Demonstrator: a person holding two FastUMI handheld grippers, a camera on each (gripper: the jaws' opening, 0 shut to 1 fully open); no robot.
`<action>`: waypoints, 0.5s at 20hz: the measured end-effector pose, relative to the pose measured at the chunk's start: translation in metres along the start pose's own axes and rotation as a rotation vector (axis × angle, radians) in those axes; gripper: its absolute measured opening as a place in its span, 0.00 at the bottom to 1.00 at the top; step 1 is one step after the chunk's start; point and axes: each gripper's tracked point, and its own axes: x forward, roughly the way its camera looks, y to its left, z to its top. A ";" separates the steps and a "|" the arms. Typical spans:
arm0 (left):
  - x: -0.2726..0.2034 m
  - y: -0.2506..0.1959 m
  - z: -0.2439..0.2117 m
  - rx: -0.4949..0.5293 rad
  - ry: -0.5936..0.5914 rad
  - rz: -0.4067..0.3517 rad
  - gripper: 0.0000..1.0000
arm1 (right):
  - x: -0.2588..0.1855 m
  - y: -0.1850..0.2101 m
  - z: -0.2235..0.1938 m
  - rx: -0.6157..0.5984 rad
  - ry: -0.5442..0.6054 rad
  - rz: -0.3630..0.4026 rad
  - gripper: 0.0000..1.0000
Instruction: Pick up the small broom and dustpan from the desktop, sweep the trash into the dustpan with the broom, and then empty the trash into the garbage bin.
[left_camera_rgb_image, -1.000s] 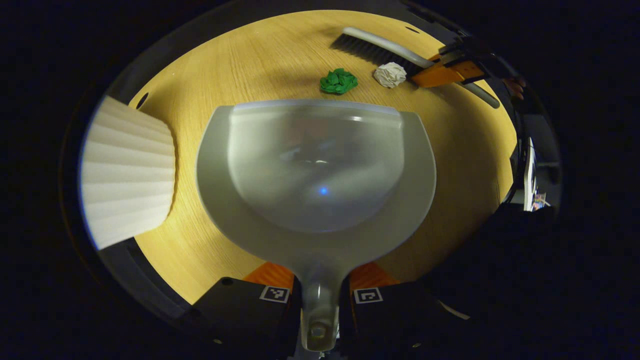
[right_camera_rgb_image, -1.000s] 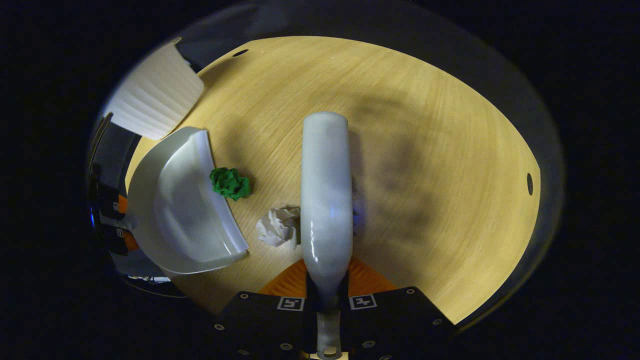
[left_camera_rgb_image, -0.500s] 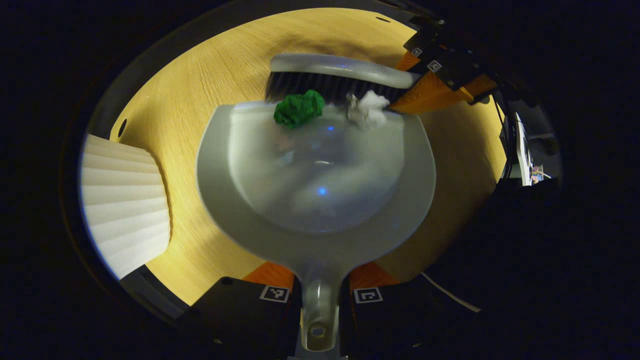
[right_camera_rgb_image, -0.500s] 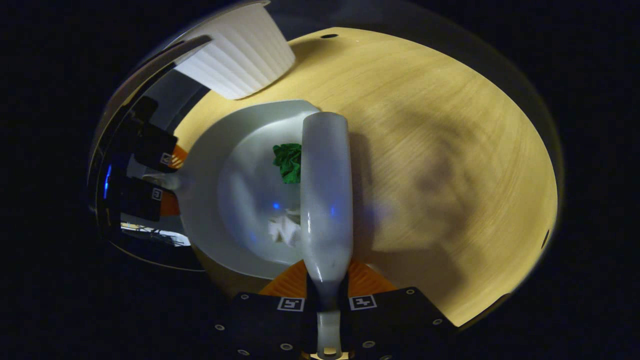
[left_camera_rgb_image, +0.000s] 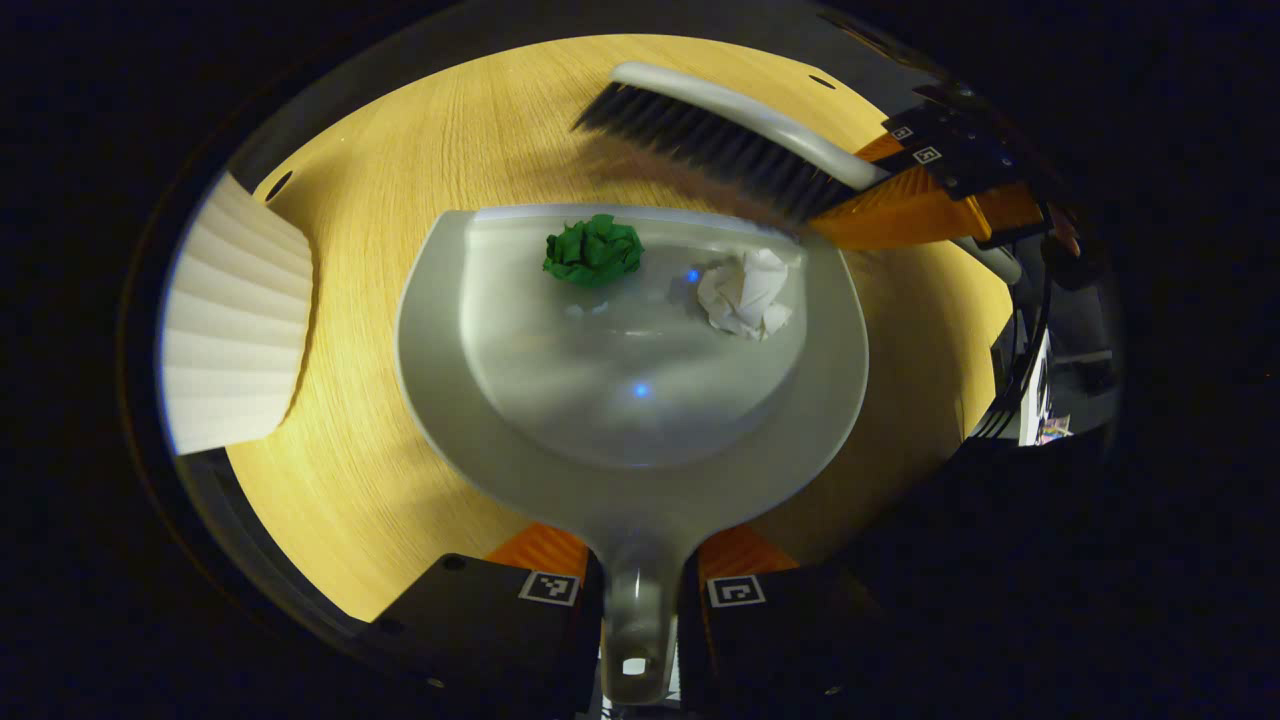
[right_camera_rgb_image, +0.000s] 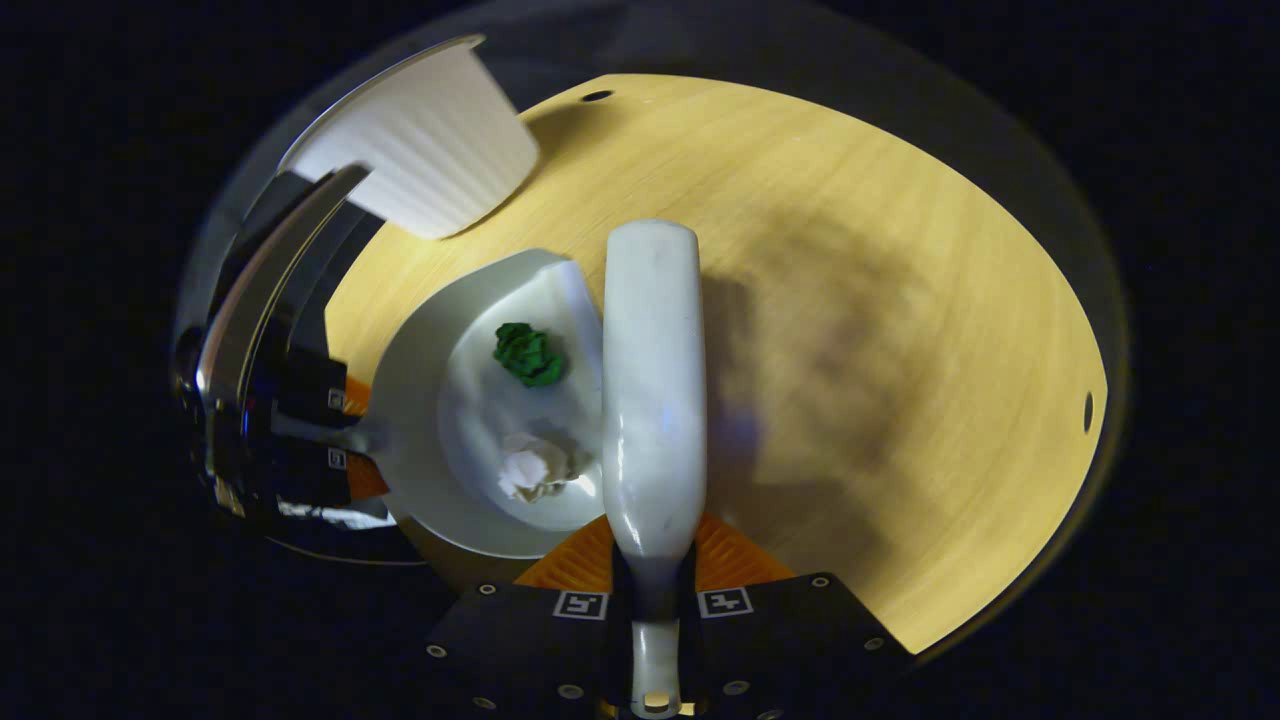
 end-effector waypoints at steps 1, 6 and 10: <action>0.000 0.001 -0.002 -0.018 0.001 0.014 0.32 | -0.001 -0.014 0.005 0.039 -0.008 -0.040 0.18; -0.004 -0.005 -0.020 -0.141 -0.004 0.054 0.34 | 0.010 -0.028 -0.017 0.231 -0.006 -0.119 0.18; -0.004 0.001 -0.018 -0.237 -0.009 0.088 0.32 | 0.019 -0.021 -0.043 0.331 0.017 -0.160 0.17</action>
